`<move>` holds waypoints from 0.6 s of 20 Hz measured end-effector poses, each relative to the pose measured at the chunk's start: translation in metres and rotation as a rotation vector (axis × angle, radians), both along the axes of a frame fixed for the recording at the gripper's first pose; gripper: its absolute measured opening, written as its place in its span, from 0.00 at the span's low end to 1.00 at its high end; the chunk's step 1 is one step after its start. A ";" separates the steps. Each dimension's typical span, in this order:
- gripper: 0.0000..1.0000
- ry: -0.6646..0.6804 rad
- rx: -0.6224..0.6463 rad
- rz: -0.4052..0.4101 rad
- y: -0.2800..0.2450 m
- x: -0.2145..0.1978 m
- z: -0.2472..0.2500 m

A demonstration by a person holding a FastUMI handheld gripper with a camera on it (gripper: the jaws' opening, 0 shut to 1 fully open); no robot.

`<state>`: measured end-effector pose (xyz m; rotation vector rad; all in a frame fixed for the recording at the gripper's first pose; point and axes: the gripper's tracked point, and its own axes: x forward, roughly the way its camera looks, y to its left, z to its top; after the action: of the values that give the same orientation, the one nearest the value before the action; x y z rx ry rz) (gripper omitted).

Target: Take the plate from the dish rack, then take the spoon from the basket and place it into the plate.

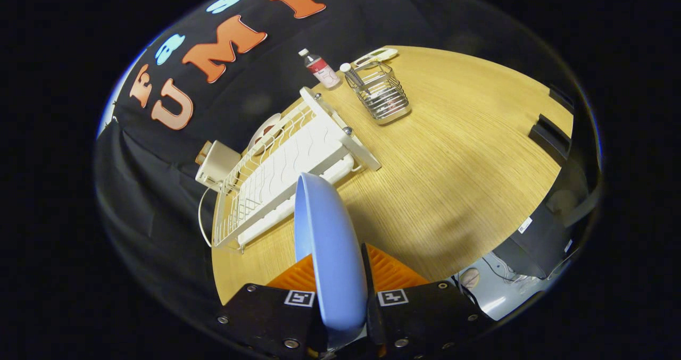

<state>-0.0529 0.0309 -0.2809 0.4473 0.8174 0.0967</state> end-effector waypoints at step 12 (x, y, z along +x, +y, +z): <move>0.57 -0.008 -0.039 -0.022 -0.010 0.026 0.015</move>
<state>-0.0271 0.0206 -0.2662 0.4192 0.8048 0.0618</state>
